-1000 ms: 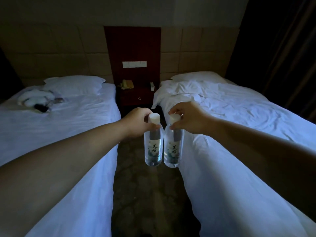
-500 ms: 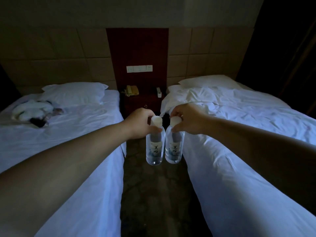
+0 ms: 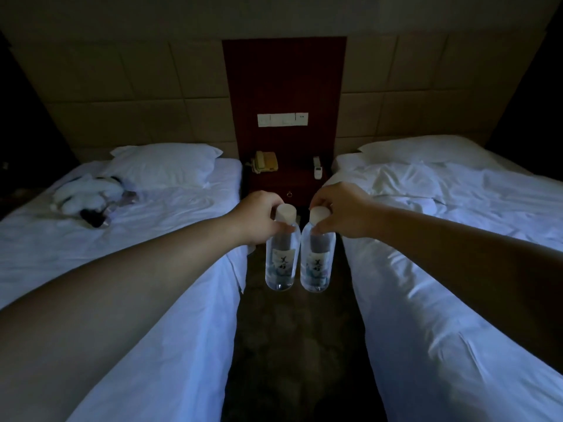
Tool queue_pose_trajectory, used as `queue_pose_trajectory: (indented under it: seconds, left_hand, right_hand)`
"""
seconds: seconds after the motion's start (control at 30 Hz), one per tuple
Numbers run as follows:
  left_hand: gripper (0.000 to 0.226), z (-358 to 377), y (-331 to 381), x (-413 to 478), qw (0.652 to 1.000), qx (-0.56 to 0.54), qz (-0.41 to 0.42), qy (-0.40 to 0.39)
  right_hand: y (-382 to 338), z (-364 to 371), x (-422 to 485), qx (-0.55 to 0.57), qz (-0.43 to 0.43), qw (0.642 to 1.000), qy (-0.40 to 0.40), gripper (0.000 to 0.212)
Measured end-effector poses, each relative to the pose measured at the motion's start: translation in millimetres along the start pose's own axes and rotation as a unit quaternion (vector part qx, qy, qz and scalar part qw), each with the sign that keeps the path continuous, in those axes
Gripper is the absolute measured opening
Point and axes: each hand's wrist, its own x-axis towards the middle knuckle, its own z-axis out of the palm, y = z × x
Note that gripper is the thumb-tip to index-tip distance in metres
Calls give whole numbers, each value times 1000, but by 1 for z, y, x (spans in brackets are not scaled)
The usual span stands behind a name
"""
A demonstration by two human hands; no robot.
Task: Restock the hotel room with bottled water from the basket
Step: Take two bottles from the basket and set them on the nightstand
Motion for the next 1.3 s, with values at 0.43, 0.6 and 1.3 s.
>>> queue_pose_trajectory:
  seconds: [0.43, 0.6, 1.3]
  left_hand:
    - [20, 9, -6, 182, 999, 16, -21, 47]
    - [34, 17, -15, 235, 997, 19, -9, 72]
    - [23, -34, -158, 462, 999, -7, -4, 54]
  right_hand:
    - [110, -70, 133, -15, -19, 1000, 11, 40]
    - [141, -82, 170, -13, -10, 1000, 18, 39]
    - [204, -89, 418, -1, 15, 1000, 6, 42]
